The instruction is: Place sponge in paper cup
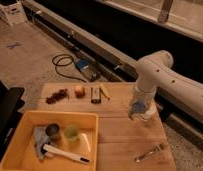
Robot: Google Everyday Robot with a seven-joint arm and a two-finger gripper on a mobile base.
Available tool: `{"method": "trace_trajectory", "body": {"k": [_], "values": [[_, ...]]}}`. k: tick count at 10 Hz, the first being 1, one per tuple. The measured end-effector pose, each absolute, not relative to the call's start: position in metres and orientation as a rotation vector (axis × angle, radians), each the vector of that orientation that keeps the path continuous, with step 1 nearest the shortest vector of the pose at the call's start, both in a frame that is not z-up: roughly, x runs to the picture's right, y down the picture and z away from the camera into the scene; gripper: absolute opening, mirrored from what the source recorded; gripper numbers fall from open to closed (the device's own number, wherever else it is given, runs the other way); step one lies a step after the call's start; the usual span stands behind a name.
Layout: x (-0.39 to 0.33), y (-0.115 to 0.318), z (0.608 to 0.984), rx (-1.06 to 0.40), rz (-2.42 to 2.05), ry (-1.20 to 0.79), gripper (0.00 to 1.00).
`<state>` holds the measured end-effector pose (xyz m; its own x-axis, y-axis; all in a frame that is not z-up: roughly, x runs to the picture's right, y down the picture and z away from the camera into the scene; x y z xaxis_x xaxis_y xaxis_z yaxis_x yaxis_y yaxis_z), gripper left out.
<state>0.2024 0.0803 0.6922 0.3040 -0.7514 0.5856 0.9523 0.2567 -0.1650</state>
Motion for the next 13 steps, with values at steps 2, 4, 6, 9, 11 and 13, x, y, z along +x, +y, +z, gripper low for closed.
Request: {"method": "trace_trajectory", "body": {"k": [2,4,6,9,11,13], "values": [[0.239,0.081,0.703,-0.564,-1.096,-0.406,0.0],[0.251,0.081,0.713,-0.565,-1.041,-0.408,0.0],[0.254,0.086,0.731,-0.561,-1.006,-0.433,0.0],[0.254,0.089,0.734,-0.561,-1.002,-0.444,0.0],[0.254,0.09,0.734,-0.561,-1.0,-0.443,0.0],[0.252,0.087,0.735,-0.559,-1.002,-0.446,0.0]]}}
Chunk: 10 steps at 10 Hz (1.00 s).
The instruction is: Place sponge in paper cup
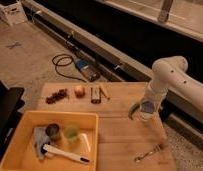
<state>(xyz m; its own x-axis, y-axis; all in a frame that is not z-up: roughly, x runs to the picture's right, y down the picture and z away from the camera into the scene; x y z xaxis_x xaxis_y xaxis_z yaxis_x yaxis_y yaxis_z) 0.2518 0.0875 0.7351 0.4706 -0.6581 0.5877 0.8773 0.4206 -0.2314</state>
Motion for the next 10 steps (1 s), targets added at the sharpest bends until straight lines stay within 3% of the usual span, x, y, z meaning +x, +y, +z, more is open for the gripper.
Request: {"method": "trace_trajectory", "body": {"k": [5,7,10], "values": [[0.281,0.095,0.764,-0.605,-0.903,-0.464,0.0],[0.282,0.098,0.775,-0.615,-0.874,-0.476,0.12],[0.273,0.103,0.784,-0.628,-0.869,-0.504,0.43]]}}
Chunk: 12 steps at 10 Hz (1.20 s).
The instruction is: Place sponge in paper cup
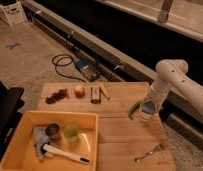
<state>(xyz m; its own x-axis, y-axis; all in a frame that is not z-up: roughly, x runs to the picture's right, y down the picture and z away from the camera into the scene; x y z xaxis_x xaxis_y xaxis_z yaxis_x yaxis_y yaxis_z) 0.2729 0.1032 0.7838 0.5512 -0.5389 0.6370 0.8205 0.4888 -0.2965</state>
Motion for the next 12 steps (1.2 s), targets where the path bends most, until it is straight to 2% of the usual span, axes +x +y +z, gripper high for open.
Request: {"method": "trace_trajectory", "body": {"k": [2,3,10,12], "values": [[0.267,0.108,0.789,-0.639,-0.869,-0.526,0.61],[0.266,0.11,0.792,-0.646,-0.868,-0.537,0.63],[0.269,0.11,0.794,-0.642,-0.851,-0.529,0.63],[0.293,0.098,0.772,-0.619,-0.824,-0.476,0.63]]}}
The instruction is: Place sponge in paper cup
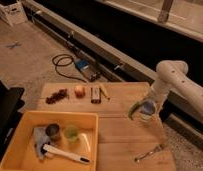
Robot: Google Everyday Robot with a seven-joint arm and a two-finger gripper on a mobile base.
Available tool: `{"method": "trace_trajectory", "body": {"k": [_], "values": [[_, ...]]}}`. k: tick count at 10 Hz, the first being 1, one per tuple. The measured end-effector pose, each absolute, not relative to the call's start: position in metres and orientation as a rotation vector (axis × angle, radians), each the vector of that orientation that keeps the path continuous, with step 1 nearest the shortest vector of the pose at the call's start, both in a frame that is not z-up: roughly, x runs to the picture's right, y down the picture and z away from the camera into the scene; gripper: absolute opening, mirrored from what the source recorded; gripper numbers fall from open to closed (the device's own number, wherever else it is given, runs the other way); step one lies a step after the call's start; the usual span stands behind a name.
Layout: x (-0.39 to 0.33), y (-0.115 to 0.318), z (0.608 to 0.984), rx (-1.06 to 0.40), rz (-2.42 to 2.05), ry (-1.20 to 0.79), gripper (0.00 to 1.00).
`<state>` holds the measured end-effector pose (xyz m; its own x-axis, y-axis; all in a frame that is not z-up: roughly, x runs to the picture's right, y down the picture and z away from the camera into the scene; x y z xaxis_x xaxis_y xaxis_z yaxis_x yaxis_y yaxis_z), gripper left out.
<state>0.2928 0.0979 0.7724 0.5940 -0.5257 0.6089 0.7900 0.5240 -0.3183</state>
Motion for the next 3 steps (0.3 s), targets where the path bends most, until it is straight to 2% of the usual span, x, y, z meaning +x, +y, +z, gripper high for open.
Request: {"method": "trace_trajectory", "body": {"k": [3], "values": [[0.311,0.081,0.751,-0.571,-0.789,-0.419,0.63]]}}
